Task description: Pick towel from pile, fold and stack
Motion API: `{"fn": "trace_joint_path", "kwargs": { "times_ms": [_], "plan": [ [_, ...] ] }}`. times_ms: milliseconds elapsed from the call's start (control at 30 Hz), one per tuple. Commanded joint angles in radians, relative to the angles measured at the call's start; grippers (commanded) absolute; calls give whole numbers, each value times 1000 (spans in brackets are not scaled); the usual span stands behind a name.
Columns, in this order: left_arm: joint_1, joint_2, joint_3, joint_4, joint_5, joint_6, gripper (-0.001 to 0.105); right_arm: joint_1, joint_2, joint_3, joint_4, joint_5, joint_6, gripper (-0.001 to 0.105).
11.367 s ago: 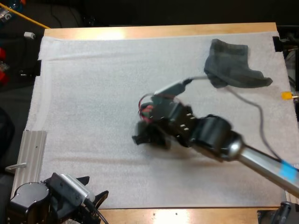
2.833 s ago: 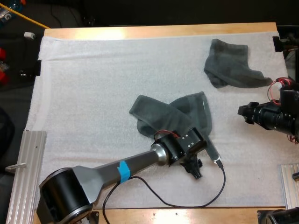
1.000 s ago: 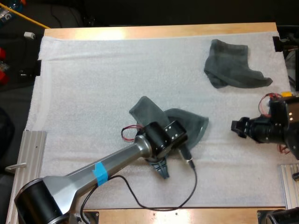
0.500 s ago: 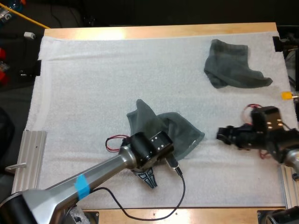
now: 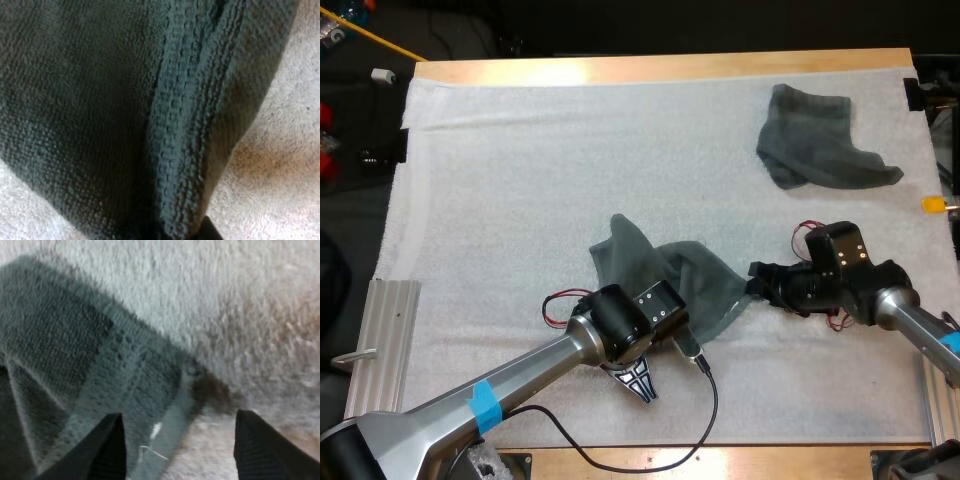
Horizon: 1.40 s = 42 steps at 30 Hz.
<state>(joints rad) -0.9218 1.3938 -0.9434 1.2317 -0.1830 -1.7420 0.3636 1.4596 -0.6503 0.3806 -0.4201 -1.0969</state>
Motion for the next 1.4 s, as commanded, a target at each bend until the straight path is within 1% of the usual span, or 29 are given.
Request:
{"fn": "trace_joint_path", "kwargs": {
  "times_ms": [0,200,300,367,500,533,600,633,800,967,1167,1267,1333,1367],
  "plan": [
    [-6,-8,0,9,3,-11,7,1,9,0,-30,-36,16,47],
    [-6,-8,0,9,23,-13,7,1,79,0,-92,-48,56,47],
    [-6,-8,0,5,32,-30,7,1,100,0,-113,-57,73,46],
    [-6,-8,0,-1,44,-33,7,4,111,0,-130,-72,73,40],
    [-6,-8,0,-7,52,-34,7,8,123,-2,-149,-69,76,19],
    [-6,-8,0,-7,53,-34,7,9,125,-2,-151,-66,76,16],
    [-6,-8,0,-7,52,-34,7,11,129,-2,-151,-45,76,4],
    [-6,-8,0,-7,52,-34,7,12,130,-2,-151,-40,76,0],
    [-6,-11,0,-7,52,-34,7,12,106,-2,-159,-41,62,0],
    [-6,-65,0,-7,36,-34,7,12,-18,-2,-139,-36,14,0],
    [-6,-191,-7,-8,48,-77,7,12,-255,-2,-39,8,11,0],
    [-6,-260,-31,-8,81,-90,7,12,-381,-8,21,40,11,0],
    [-6,-304,-59,-8,96,-98,7,12,-483,-37,131,99,11,0],
    [-6,-320,-70,-8,98,-102,7,14,-507,-48,157,114,10,0]
  ]
}}
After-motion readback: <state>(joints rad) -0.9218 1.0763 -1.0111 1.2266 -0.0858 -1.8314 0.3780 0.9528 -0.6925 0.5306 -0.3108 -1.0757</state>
